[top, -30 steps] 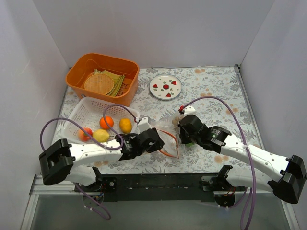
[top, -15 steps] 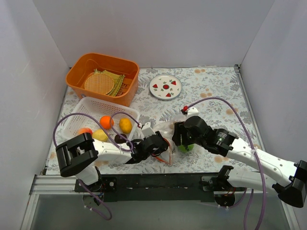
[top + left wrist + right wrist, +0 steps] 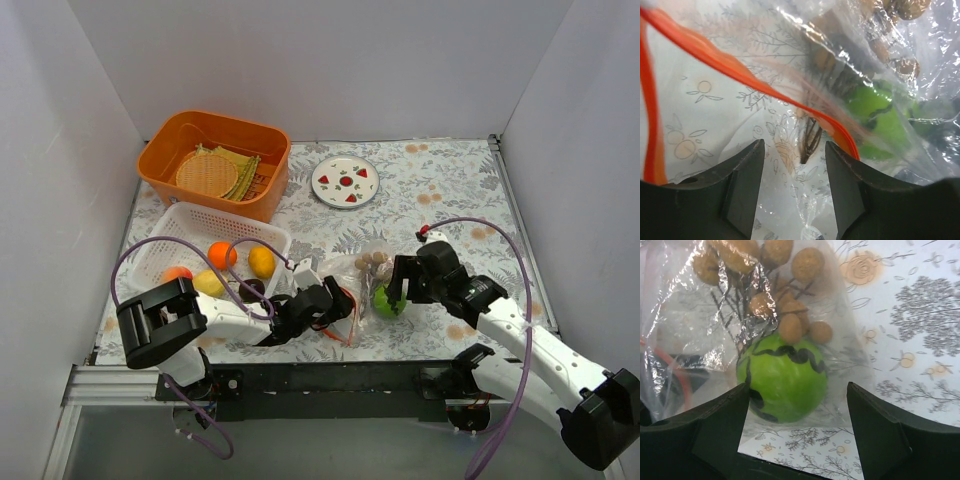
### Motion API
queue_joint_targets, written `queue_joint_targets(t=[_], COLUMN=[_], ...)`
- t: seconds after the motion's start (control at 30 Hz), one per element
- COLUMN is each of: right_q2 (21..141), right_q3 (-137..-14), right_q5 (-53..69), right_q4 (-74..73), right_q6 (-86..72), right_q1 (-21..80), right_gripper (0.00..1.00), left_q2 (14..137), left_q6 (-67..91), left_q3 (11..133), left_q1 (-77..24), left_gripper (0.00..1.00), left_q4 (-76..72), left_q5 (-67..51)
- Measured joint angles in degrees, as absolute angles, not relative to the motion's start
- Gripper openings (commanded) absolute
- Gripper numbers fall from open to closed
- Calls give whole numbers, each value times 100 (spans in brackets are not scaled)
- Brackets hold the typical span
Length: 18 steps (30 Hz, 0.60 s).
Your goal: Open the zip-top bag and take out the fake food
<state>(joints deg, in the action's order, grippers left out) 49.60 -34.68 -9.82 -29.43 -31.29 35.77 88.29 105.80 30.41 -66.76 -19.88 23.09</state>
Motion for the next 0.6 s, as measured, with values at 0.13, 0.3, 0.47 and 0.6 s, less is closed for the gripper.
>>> queue_joint_targets(t=[0.13,0.3,0.47,0.6], right_q2=[4958,4965,5035,5068], right_q3=[-3201,-3192,-3192,-3192], right_q5=[-582,-462,-451,-471], right_q4=[-2639,-2453,-2237,-2178], right_q6=[-3164,-3140,-3133,-3111], right_q1=[3472,3459,3452,3452], right_gripper=[69,45,34,22], left_q2=[8829,8938,9325,9559], left_q6=[10453,10261,9974,9690], left_q3=[3044,3170,3586,4001], left_q1=[-6676,-6681,-6705,-6744], left_gripper=[46,44,45,45], left_q4=[-2185,-2126,-1874,-1555], left_q5=[2165,2001,1876,1846])
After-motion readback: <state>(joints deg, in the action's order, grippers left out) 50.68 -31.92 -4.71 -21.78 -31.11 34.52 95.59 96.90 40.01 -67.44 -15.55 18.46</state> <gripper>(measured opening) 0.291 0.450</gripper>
